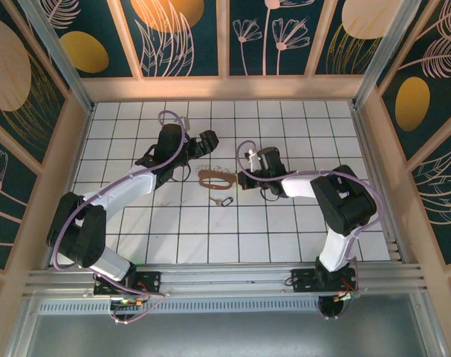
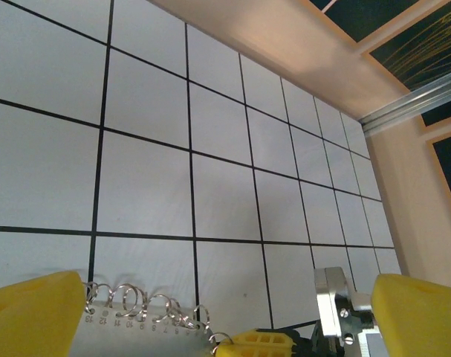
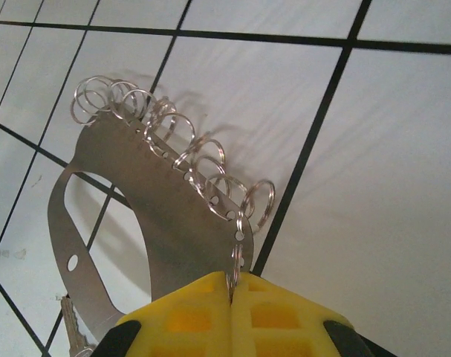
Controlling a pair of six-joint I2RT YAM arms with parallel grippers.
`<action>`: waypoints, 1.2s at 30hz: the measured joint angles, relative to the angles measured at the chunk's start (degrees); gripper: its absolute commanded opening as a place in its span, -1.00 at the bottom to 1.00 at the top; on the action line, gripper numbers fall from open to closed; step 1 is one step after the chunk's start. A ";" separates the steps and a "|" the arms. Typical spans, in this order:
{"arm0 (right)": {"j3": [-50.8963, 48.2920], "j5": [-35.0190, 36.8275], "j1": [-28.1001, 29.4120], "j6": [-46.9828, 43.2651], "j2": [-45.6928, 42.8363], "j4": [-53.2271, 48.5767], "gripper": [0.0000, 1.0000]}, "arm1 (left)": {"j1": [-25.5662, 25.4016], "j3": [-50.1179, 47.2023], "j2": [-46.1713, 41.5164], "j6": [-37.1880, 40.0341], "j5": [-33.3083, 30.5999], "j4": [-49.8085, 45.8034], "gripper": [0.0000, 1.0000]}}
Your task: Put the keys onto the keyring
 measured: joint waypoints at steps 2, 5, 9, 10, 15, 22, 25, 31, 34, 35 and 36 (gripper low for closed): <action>0.00 0.02 0.00 0.26 0.63 0.02 -1.00 | 0.00 0.00 0.15 0.00 0.00 0.02 0.97; 0.07 0.04 0.00 0.50 1.57 -0.09 -1.00 | 0.00 0.00 0.15 -0.04 0.02 0.07 0.97; 0.28 0.02 0.00 1.07 1.95 -0.15 -0.67 | 0.00 -0.02 0.15 -0.07 0.00 0.11 0.97; 0.28 0.00 0.00 1.25 1.97 -0.17 -0.56 | 0.00 -0.09 0.15 -0.07 0.00 0.22 0.97; 0.55 -0.09 0.11 1.49 1.42 -0.59 -0.05 | 0.00 -0.92 0.15 -0.09 -0.02 0.90 0.97; -1.05 1.55 -1.05 4.11 -6.95 -1.62 0.15 | 0.00 -1.49 -0.22 -0.31 -0.13 1.68 0.97; -2.16 1.60 -0.57 5.38 -9.79 -1.07 0.19 | 0.00 -1.49 -0.24 -0.46 -0.20 2.08 0.97; -3.67 1.86 1.90 7.28 -9.31 -0.79 0.30 | 0.00 -1.49 -0.24 -0.48 -0.15 2.25 0.97; -3.69 2.05 2.43 7.43 -8.26 -0.70 0.32 | 0.00 -1.46 -0.24 -0.48 -0.04 2.23 0.97; -3.69 2.19 2.40 7.43 -7.76 -0.57 0.32 | 0.00 -1.46 -0.24 -0.48 -0.04 2.23 0.97; -3.69 2.36 2.40 7.43 -7.28 -0.42 0.32 | 0.00 -1.46 -0.24 -0.46 -0.04 2.25 0.97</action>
